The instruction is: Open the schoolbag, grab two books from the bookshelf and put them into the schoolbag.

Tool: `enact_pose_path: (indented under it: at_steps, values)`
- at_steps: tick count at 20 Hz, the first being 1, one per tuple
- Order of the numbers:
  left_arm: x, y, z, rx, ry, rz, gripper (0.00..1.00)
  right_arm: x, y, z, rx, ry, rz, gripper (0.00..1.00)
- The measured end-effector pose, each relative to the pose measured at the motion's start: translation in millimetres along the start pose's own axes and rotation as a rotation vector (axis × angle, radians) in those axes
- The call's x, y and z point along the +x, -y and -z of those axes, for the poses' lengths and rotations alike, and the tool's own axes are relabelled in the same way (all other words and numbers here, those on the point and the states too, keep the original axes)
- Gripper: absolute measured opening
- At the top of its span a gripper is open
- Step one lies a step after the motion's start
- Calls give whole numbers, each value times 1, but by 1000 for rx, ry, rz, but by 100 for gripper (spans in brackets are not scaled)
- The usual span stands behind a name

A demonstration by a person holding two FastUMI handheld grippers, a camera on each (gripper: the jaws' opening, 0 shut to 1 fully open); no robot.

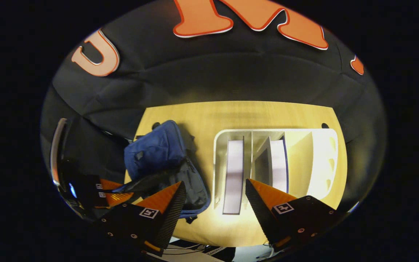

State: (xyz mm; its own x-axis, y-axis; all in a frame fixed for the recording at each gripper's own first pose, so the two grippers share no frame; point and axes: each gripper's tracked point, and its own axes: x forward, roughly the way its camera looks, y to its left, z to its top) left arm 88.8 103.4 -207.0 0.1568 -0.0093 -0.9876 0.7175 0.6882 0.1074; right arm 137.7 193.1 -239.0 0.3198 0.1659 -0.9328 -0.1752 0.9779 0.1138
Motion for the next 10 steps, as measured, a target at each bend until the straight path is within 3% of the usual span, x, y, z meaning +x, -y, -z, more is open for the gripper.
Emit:
enact_pose_path:
  at_steps: [4, 5, 6, 8, 10]
  values:
    - [1, -1, -1, 11, 1, 19, 1, 21, 15, 5, -8, -57, 65, 98]
    - [3, -1, -2, 13, -1, 23, 1, 28, 15, 5, -14, -73, 70, 85]
    - [4, -1, -2, 13, -2, 24, 1, 34, 13, 8, -16, -90, 65, 98]
    - [5, -2, -1, 9, -4, 27, 1, 45, 14, 12, -23, -120, 70, 98]
    - [4, -3, 0, 12, -6, 26, 1, 54, 12, 18, -20, -155, 69, 89]
